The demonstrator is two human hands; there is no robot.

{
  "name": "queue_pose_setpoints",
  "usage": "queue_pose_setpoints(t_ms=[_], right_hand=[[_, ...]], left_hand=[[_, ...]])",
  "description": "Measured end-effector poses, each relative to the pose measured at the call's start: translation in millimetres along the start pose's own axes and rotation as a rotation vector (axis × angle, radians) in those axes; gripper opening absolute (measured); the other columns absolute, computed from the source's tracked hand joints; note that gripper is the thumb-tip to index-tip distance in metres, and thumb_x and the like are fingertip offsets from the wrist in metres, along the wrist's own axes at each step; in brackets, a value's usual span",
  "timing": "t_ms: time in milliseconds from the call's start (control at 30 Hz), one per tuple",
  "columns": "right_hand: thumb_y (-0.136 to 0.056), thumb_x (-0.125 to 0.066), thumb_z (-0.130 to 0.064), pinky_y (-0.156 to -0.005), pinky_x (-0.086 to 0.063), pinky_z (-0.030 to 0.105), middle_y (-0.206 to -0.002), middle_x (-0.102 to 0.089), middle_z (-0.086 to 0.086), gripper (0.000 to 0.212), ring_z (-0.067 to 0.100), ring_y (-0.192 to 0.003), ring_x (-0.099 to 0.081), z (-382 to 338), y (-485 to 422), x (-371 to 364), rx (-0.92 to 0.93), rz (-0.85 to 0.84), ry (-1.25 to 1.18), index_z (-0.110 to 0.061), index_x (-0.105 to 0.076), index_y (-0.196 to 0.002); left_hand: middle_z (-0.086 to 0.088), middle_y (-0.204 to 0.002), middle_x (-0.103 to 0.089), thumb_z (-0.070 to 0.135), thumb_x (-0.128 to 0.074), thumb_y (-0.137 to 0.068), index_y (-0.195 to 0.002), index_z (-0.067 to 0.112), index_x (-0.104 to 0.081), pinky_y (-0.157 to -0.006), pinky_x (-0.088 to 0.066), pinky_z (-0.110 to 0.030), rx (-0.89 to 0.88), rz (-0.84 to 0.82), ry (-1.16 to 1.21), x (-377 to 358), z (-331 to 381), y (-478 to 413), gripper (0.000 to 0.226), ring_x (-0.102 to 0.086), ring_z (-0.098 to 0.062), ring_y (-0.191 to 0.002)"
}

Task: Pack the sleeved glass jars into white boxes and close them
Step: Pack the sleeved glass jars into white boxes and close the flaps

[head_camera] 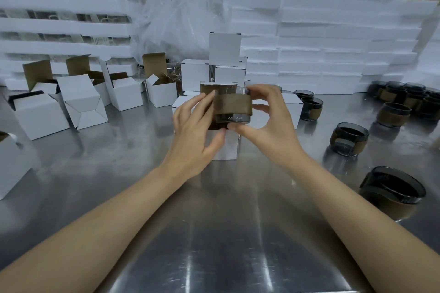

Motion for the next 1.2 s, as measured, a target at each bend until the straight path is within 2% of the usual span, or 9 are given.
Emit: queue_pose_setpoints(t_ms=[133, 367, 533, 700, 867, 933, 1033, 1100, 1200], right_hand=[[-0.070, -0.085, -0.017, -0.103, -0.041, 0.029, -0.122, -0.057, -0.004, 0.069, 0.006, -0.115, -0.053, 8.7, 2.0, 0.0, -0.098, -0.050, 0.040, -0.012, -0.048, -0.129], [-0.073, -0.083, -0.015, -0.096, -0.038, 0.010, -0.111, -0.057, -0.020, 0.066, -0.012, -0.104, -0.051, 11.1, 2.9, -0.3, -0.093, -0.040, 0.024, -0.013, -0.043, -0.125], [-0.073, -0.083, -0.024, -0.093, -0.041, 0.017, -0.117, -0.059, -0.008, 0.065, 0.005, -0.109, -0.054, 14.0, 2.8, -1.6, -0.095, -0.011, 0.072, -0.016, -0.047, -0.126], [-0.077, -0.077, -0.024, -0.090, -0.036, 0.008, -0.116, -0.058, -0.010, 0.055, 0.002, -0.107, -0.051, 18.0, 2.4, -6.2, -0.135, -0.036, 0.133, -0.022, -0.055, -0.127], [-0.079, -0.066, -0.031, -0.085, -0.035, 0.013, -0.106, -0.059, -0.014, 0.035, 0.001, -0.106, -0.048, 16.2, 8.3, -12.5, -0.191, -0.163, 0.055, -0.029, -0.059, -0.113], [-0.079, -0.061, -0.037, -0.086, -0.034, 0.009, -0.106, -0.056, -0.016, 0.035, 0.002, -0.109, -0.046, 16.2, 11.0, -14.8, -0.196, -0.206, 0.038, -0.031, -0.056, -0.113], [-0.085, -0.062, -0.033, -0.085, -0.029, 0.001, -0.106, -0.054, -0.016, 0.030, 0.005, -0.112, -0.043, 18.2, 12.4, -16.4, -0.196, -0.257, 0.062, -0.032, -0.055, -0.115], [-0.086, -0.062, -0.030, -0.084, -0.028, -0.001, -0.102, -0.051, -0.021, 0.026, 0.005, -0.110, -0.041, 19.3, 12.8, -16.2, -0.194, -0.266, 0.068, -0.033, -0.055, -0.111], [-0.084, -0.066, -0.027, -0.094, -0.035, 0.011, -0.103, -0.052, -0.020, 0.031, 0.006, -0.111, -0.043, 17.6, 12.8, -16.0, -0.193, -0.222, 0.046, -0.031, -0.055, -0.113]], left_hand=[[-0.002, -0.151, -0.037, 0.037, -0.043, -0.094, -0.141, 0.005, -0.044, -0.111, -0.016, -0.033, -0.007, 0.022, -0.038, 0.8, 1.6, -1.3, 0.057, -0.025, -0.017, -0.136], [-0.002, -0.148, -0.042, 0.040, -0.049, -0.093, -0.140, 0.005, -0.046, -0.111, -0.016, -0.029, 0.007, 0.091, 0.000, 0.5, 2.2, -1.9, 0.059, -0.030, -0.016, -0.135], [0.003, -0.148, -0.042, 0.039, -0.049, -0.093, -0.141, 0.009, -0.045, -0.111, -0.016, -0.028, 0.033, 0.110, 0.077, 1.3, 3.2, -1.1, 0.056, -0.030, -0.013, -0.134], [-0.001, -0.149, -0.039, 0.027, -0.056, -0.094, -0.141, 0.009, -0.043, -0.108, -0.021, -0.032, -0.037, 0.097, 0.079, 2.9, 7.8, -1.2, 0.052, -0.038, -0.013, -0.132], [0.004, -0.143, -0.044, 0.032, -0.056, -0.092, -0.148, 0.021, -0.024, -0.107, -0.020, -0.019, -0.049, 0.111, 0.203, 4.2, 17.6, 0.3, 0.066, -0.035, -0.009, -0.125], [0.005, -0.148, -0.037, 0.029, -0.059, -0.091, -0.149, 0.018, -0.013, -0.111, -0.022, -0.023, -0.083, 0.124, 0.284, 4.0, 19.5, 1.3, 0.074, -0.036, -0.009, -0.128], [-0.004, -0.153, -0.031, 0.026, -0.065, -0.088, -0.148, 0.017, -0.002, -0.114, -0.027, -0.035, -0.081, 0.141, 0.369, 4.7, 18.1, 0.0, 0.088, -0.046, -0.014, -0.127], [-0.008, -0.153, -0.031, 0.027, -0.066, -0.086, -0.148, 0.019, 0.002, -0.114, -0.028, -0.035, -0.073, 0.144, 0.388, 4.6, 16.6, -1.0, 0.093, -0.048, -0.012, -0.126], [-0.003, -0.153, -0.030, 0.026, -0.067, -0.086, -0.149, 0.019, 0.002, -0.114, -0.027, -0.031, -0.061, 0.135, 0.400, 3.6, 15.0, -0.6, 0.094, -0.047, -0.011, -0.127]])
Point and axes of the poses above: each hand's wrist, its own y-axis away from the middle knuckle, its own x-axis out of the back of the hand, z = x × y, the point moved 1 cm from there along -y, towards the middle knuckle
